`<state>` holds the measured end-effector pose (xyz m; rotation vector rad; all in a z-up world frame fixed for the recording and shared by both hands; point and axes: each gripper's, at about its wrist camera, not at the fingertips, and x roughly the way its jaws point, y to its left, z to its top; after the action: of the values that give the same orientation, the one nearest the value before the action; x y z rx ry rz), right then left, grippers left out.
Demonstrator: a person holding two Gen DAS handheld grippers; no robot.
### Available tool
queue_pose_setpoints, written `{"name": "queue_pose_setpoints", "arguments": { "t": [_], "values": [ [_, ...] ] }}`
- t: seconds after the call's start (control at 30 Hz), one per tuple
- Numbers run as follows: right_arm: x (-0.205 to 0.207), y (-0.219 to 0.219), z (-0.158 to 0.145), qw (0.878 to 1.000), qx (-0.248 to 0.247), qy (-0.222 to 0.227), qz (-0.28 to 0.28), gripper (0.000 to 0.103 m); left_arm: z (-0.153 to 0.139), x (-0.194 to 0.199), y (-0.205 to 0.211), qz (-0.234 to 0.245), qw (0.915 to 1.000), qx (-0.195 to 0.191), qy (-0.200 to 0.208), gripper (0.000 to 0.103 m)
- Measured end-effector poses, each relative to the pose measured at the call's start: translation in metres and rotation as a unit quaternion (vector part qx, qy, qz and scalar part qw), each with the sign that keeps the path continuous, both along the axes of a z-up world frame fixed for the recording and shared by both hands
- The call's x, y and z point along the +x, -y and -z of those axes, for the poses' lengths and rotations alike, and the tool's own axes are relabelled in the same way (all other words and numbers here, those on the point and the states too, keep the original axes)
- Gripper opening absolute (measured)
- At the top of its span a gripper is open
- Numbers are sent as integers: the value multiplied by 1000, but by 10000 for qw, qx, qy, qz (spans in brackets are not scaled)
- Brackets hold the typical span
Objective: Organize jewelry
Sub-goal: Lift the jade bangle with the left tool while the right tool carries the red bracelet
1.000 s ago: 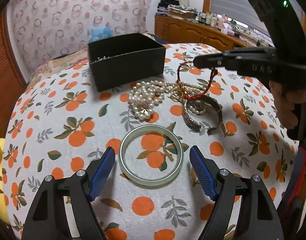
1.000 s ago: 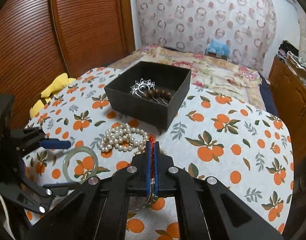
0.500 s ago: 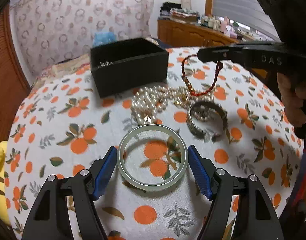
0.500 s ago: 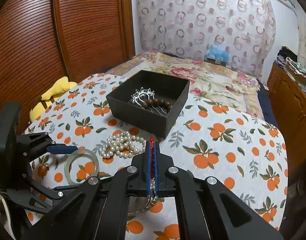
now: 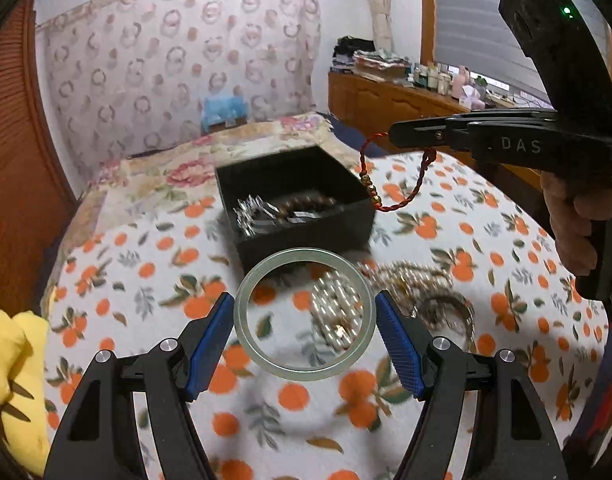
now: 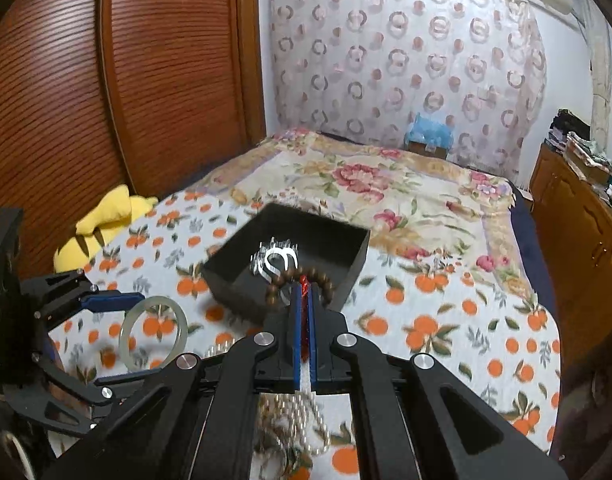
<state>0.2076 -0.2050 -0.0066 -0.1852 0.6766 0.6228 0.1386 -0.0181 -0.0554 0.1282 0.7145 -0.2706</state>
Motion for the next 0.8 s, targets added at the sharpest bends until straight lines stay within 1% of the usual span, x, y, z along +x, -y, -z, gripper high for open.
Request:
{"name": "queue_pose_setpoints", "arguments": {
  "t": [0.17, 0.3, 0.47, 0.63, 0.8],
  "values": [
    [18, -14, -9, 9999, -37, 94, 1, 3, -15, 12, -9, -98, 9998, -8, 152, 69],
    [34, -27, -8, 10000, -66, 61, -2, 3, -23, 23, -14, -160, 9996, -33, 210, 69],
    [54, -36, 4, 9998, 94, -168, -45, 3, -25, 41, -19, -267, 9995, 8, 175, 69],
    [72, -38, 24, 9983, 267, -511, 2, 5, -23, 55, -18, -307, 9994, 67, 137, 69],
    [77, -29, 36, 9969, 354, -702, -16, 5, -20, 67, -14, -297, 9994, 116, 99, 69]
  ]
}}
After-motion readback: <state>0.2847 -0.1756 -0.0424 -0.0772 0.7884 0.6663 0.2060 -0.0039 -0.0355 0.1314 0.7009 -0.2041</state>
